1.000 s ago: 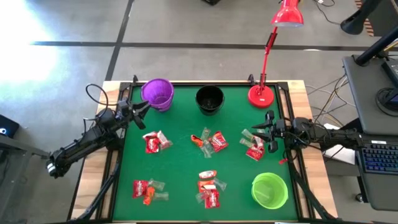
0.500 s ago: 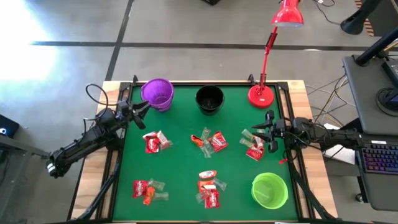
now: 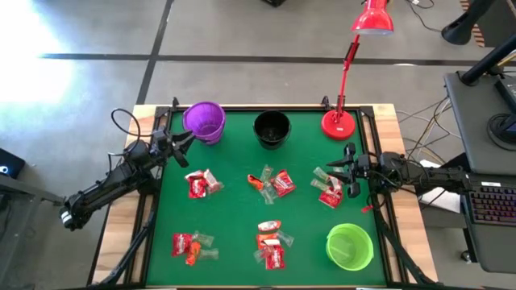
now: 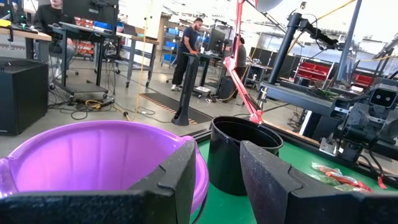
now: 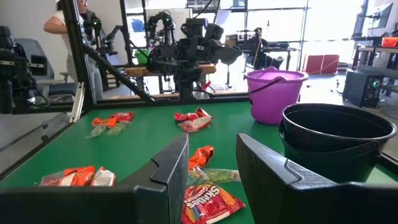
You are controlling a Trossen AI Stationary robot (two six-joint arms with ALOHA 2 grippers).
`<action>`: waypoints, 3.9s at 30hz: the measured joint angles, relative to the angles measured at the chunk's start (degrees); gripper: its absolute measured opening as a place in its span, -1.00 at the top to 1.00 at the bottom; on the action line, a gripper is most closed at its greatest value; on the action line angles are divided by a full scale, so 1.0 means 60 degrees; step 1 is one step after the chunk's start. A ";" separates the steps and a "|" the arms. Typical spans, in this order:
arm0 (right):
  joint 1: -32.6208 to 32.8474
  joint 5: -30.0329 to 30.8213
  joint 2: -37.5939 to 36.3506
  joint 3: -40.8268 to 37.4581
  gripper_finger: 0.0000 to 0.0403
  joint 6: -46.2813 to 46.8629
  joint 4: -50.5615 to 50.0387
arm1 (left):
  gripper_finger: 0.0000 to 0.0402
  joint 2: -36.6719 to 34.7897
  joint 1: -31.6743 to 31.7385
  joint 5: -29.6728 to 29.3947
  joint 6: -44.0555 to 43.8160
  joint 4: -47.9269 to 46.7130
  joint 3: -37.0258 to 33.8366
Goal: Sort candy
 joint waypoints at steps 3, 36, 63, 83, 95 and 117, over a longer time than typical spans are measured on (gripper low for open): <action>0.0003 0.0001 -0.0003 0.0004 0.38 0.0000 0.0001 | 0.45 -0.0003 0.0000 0.0000 0.0002 -0.0001 0.0001; -0.0004 0.0001 0.0001 0.0000 0.38 0.1079 0.1594 | 0.45 -0.0002 0.0001 0.0002 0.0000 -0.0003 0.0002; -0.0004 0.1779 0.0001 0.0001 0.38 0.2683 0.1588 | 0.45 0.0000 0.0004 -0.0339 0.0867 0.0242 0.0001; -0.0004 0.1846 0.0001 0.0000 0.38 0.3013 0.1606 | 0.45 0.0078 0.0002 -0.0334 0.0761 0.0368 0.0001; 0.0000 0.1859 0.0001 0.0003 0.38 0.3009 0.1606 | 0.45 0.0297 0.0001 -0.0335 0.1050 0.1473 0.0003; -0.0003 0.2014 0.0001 0.0000 0.38 0.3005 0.1599 | 0.45 0.0865 0.0004 -0.0594 -0.0190 0.2245 0.0003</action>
